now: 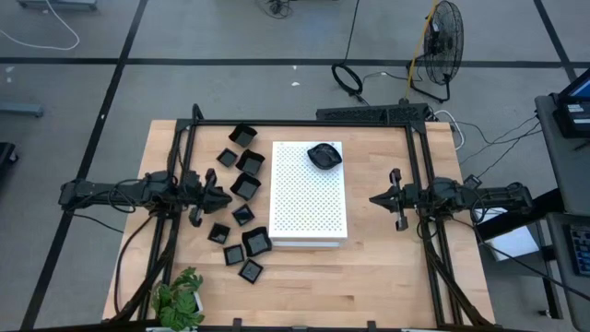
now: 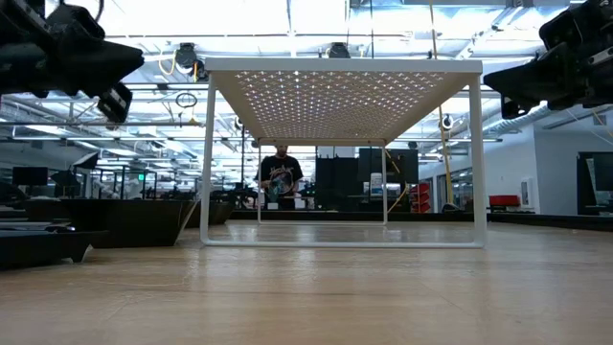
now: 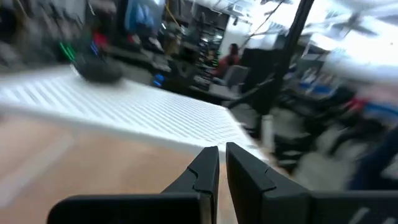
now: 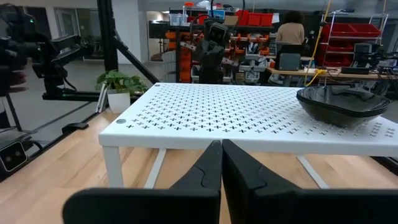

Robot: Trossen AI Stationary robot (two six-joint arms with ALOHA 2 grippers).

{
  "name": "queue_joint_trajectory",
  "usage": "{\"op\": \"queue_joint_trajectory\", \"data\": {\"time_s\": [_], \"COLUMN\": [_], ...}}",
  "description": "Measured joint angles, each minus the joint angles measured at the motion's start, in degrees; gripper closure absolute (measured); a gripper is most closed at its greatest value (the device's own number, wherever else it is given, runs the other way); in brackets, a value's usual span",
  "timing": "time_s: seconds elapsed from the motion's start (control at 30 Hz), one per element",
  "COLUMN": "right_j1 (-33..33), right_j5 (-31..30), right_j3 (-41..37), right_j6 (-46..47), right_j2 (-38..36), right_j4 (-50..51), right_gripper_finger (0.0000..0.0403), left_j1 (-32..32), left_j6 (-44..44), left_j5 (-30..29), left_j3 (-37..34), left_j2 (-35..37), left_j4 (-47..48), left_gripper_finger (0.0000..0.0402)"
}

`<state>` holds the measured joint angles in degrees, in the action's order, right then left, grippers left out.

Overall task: Pick & Place Mini shaped plates
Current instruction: Put the black distorted square plate on the shelf

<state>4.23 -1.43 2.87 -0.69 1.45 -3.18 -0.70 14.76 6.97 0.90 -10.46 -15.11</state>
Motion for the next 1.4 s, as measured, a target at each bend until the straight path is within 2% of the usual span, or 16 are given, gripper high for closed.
{"op": "queue_joint_trajectory", "data": {"time_s": [0.1,0.2,0.4,0.77,1.07,1.23,1.3,1.33,1.4], "right_j1": [0.0,0.0,0.0,0.0,0.0,0.0,0.0,0.0,0.0], "right_j5": [0.0,0.0,0.0,0.0,0.0,0.0,0.0,0.0,0.0], "right_j3": [0.0,0.0,0.0,0.0,0.0,0.0,0.0,0.0,0.0], "right_j6": [0.0,0.0,0.0,0.0,0.0,0.0,0.0,0.0,0.0], "right_j2": [0.0,0.0,0.0,0.0,0.0,0.0,0.0,0.0,0.0], "right_j4": [0.0,0.0,0.0,0.0,0.0,0.0,0.0,0.0,0.0], "right_gripper_finger": [0.0403,0.0403,0.0403,0.0403,0.0403,0.0403,0.0403,0.0403,0.0403], "left_j1": [0.0,0.0,0.0,0.0,-2.1,-5.1,-6.6,-7.5,-9.6], "left_j6": [-8.8,-12.2,-12.8,-13.2,-17.9,-18.1,-19.0,-19.5,-19.8], "left_j5": [-3.3,-6.8,-9.9,-11.5,-37.7,-62.1,-64.1,-62.6,-54.7], "left_j3": [0.0,0.0,0.0,0.0,0.3,0.4,0.4,0.4,0.4], "left_j2": [0.0,0.0,0.0,0.0,0.0,0.0,0.0,-0.1,-0.3], "left_j4": [-0.4,-1.4,-1.9,-1.4,-1.9,-7.9,-8.7,-9.0,-9.1], "left_gripper_finger": [0.0371,0.0371,0.0371,0.0371,0.0370,0.0370,0.0370,0.0370,0.0370]}}
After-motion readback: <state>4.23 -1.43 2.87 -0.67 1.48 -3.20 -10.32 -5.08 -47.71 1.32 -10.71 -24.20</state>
